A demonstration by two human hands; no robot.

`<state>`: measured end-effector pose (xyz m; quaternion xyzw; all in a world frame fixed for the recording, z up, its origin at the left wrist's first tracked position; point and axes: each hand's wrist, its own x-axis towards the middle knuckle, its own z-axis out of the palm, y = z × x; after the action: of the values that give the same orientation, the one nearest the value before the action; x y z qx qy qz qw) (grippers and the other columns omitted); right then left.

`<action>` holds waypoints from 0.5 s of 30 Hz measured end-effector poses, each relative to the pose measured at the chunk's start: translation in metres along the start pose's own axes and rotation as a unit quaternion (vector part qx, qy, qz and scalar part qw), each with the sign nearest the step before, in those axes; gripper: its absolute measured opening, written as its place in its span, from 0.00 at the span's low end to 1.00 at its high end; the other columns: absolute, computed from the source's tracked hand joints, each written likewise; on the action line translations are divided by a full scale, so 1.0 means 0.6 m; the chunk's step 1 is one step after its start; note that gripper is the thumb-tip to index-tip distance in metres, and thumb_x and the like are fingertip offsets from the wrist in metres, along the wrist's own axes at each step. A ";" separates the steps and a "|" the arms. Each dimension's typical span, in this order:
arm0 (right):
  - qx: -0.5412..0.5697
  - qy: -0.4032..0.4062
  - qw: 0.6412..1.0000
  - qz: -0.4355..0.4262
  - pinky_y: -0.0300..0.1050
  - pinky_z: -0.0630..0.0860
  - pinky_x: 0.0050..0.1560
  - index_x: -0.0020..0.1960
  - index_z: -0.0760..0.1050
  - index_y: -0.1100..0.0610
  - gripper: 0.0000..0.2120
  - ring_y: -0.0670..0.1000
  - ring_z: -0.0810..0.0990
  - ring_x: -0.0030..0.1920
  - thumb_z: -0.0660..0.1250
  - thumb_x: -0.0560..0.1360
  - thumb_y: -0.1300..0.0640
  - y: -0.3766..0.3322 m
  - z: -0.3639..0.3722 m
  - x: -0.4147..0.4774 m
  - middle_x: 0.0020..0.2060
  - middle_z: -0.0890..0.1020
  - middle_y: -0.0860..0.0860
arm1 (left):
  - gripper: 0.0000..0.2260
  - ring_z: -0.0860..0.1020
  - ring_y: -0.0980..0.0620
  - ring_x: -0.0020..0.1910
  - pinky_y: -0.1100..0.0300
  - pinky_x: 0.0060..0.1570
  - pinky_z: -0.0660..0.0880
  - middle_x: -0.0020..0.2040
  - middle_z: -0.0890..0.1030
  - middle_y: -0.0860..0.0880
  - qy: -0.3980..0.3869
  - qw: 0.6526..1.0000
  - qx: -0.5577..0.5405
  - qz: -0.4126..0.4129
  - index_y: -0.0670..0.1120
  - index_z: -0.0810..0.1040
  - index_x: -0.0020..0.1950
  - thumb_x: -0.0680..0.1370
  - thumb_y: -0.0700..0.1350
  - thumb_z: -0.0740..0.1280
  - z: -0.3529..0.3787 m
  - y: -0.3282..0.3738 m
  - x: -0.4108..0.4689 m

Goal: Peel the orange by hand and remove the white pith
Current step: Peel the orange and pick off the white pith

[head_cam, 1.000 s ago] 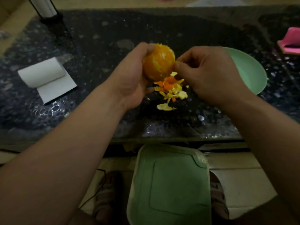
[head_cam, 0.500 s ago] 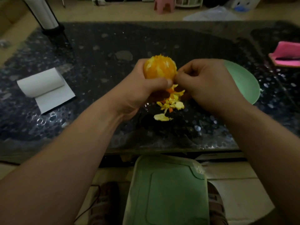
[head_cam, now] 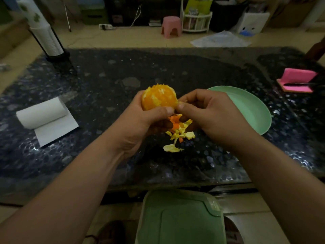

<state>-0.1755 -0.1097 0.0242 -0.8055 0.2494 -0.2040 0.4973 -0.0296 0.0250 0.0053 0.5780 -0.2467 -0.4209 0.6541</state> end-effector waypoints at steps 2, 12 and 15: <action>-0.019 0.012 1.000 -0.013 0.62 0.86 0.47 0.50 0.84 0.50 0.03 0.50 0.88 0.43 0.73 0.81 0.52 0.000 0.002 0.001 0.41 0.88 0.49 | 0.27 0.86 0.44 0.49 0.52 0.47 0.83 0.60 0.83 0.43 -0.001 1.000 0.011 0.002 0.52 0.72 0.67 0.72 0.40 0.77 -0.001 0.001 0.000; -0.109 0.051 0.992 -0.035 0.53 0.84 0.39 0.44 0.83 0.49 0.04 0.46 0.84 0.35 0.73 0.77 0.55 0.008 0.013 -0.001 0.35 0.85 0.48 | 0.29 0.85 0.50 0.53 0.47 0.53 0.85 0.58 0.82 0.47 0.019 0.991 0.113 0.069 0.53 0.72 0.67 0.73 0.36 0.80 0.005 -0.014 -0.002; -0.110 0.063 0.991 -0.039 0.47 0.79 0.33 0.42 0.82 0.49 0.04 0.45 0.81 0.32 0.73 0.75 0.56 0.009 0.013 -0.003 0.32 0.83 0.48 | 0.29 0.85 0.49 0.54 0.47 0.53 0.86 0.59 0.82 0.47 0.011 0.991 0.115 0.068 0.53 0.72 0.69 0.73 0.37 0.79 0.011 -0.014 -0.006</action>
<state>-0.1732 -0.1052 0.0156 -0.8499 0.2694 -0.2453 0.3807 -0.0392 0.0245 -0.0007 0.6358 -0.3251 -0.3384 0.6128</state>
